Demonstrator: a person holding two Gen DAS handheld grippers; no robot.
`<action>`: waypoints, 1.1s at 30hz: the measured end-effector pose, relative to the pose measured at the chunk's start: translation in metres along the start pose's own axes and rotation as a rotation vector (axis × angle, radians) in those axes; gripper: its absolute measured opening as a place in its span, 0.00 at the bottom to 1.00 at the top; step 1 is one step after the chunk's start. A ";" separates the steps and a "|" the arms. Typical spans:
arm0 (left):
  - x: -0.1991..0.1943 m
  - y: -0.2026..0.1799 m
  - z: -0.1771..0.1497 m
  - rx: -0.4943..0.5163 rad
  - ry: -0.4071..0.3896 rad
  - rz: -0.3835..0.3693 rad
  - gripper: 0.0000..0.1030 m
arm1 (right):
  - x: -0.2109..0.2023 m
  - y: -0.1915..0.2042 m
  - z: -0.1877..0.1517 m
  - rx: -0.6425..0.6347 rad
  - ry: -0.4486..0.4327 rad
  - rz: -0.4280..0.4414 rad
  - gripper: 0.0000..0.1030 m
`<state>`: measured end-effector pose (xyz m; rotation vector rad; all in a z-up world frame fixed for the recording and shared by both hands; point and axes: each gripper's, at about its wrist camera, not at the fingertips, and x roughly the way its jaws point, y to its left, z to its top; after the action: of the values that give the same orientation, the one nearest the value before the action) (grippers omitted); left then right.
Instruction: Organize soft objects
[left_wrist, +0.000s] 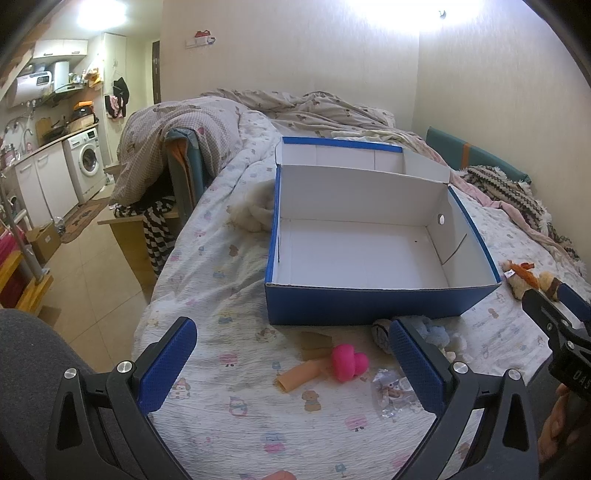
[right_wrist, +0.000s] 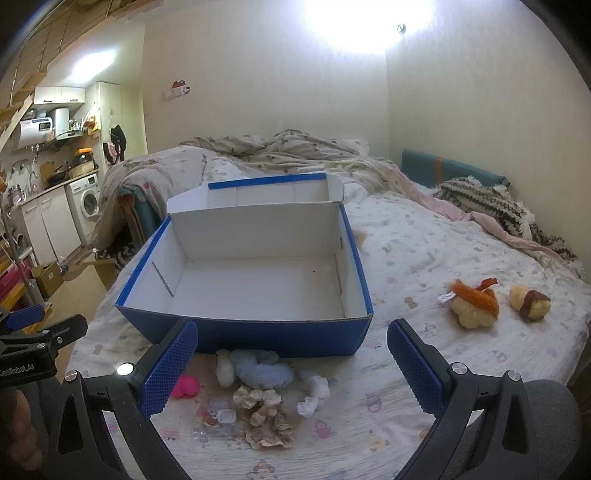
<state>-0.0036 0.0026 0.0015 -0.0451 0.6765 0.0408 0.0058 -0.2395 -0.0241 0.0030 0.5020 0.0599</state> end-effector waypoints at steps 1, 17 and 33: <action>0.000 0.000 0.000 -0.002 0.001 -0.001 1.00 | 0.000 0.001 0.000 0.000 -0.001 -0.001 1.00; 0.018 0.009 0.049 -0.009 0.074 -0.021 1.00 | 0.017 -0.019 0.033 0.060 0.055 0.048 1.00; 0.114 0.054 0.038 -0.089 0.430 0.115 1.00 | 0.099 -0.047 0.009 0.147 0.403 0.103 1.00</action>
<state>0.1060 0.0615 -0.0418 -0.1019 1.1073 0.1758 0.0996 -0.2805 -0.0644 0.1629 0.9080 0.1254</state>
